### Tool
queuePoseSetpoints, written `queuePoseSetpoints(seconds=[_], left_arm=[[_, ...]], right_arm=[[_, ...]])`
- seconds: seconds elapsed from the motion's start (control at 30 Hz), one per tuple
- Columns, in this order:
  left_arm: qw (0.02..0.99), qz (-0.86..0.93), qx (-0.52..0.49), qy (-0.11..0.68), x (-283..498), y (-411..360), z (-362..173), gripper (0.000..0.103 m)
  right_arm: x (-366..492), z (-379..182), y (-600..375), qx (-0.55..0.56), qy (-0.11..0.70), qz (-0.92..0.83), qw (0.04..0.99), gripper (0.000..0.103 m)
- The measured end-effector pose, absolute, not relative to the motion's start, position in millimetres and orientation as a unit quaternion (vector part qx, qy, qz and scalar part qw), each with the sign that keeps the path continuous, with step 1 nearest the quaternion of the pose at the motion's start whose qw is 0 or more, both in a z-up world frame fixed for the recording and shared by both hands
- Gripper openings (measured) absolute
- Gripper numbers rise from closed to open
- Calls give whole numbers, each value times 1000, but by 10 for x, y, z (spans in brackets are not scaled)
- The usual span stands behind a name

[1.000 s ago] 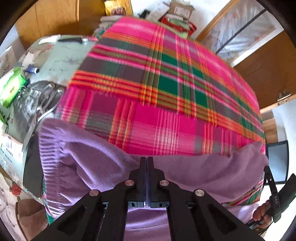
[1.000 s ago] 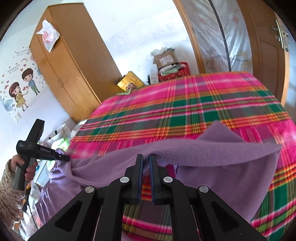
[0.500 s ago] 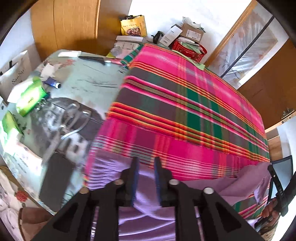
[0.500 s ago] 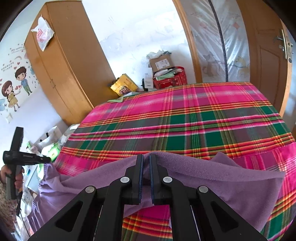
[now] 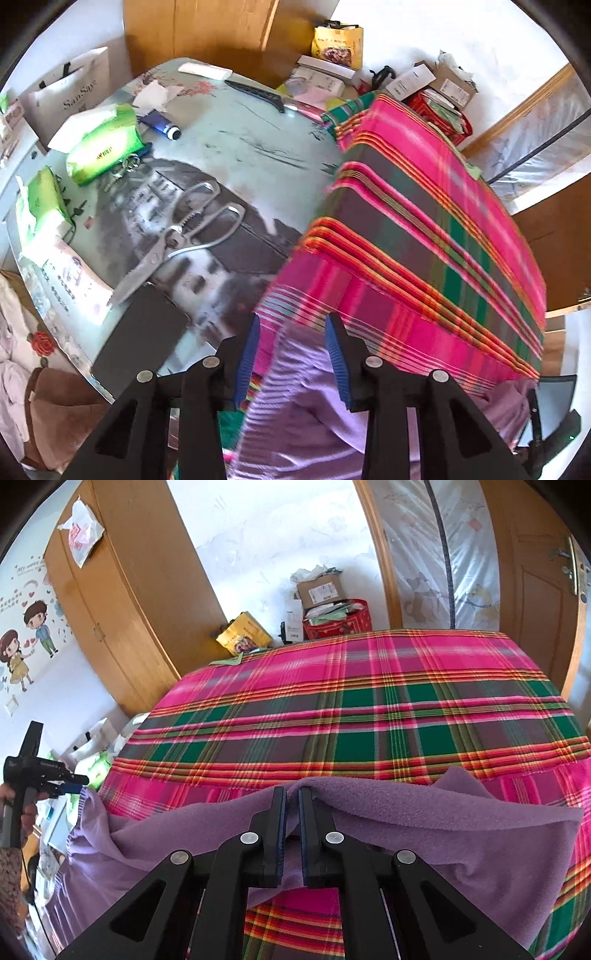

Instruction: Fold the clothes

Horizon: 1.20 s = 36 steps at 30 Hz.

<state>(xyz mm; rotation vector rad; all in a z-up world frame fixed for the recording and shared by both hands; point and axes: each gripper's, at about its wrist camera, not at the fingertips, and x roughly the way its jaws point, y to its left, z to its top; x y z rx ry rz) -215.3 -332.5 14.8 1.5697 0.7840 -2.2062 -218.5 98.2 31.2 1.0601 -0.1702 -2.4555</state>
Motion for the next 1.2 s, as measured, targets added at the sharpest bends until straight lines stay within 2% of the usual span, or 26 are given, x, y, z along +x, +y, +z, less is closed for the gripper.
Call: queuePoseSetpoints(seconds=[0.1, 0.33, 0.63, 0.8, 0.97, 1.2], left_arm=[[124, -790, 554, 231, -2196, -3157, 168, 37], [-19, -856, 511, 71, -2139, -2576, 426, 37], [-57, -866, 497, -3, -2094, -2474, 446, 38], [-101, -866, 473, -128, -1934, -2083, 444, 38], [-105, -849, 497, -142, -2036, -2009, 279, 38], [-82, -840, 528, -94, -2166, -2201, 112, 39]], right_arm=[[-2173, 301, 983, 386, -61, -892, 228, 7], [-2175, 282, 979, 392, -57, -890, 224, 7], [-2171, 243, 982, 399, -56, -887, 225, 7], [-2183, 214, 973, 405, -54, -885, 223, 7], [-2191, 183, 938, 409, -56, -883, 222, 8], [-2201, 155, 926, 414, -55, -881, 223, 8]])
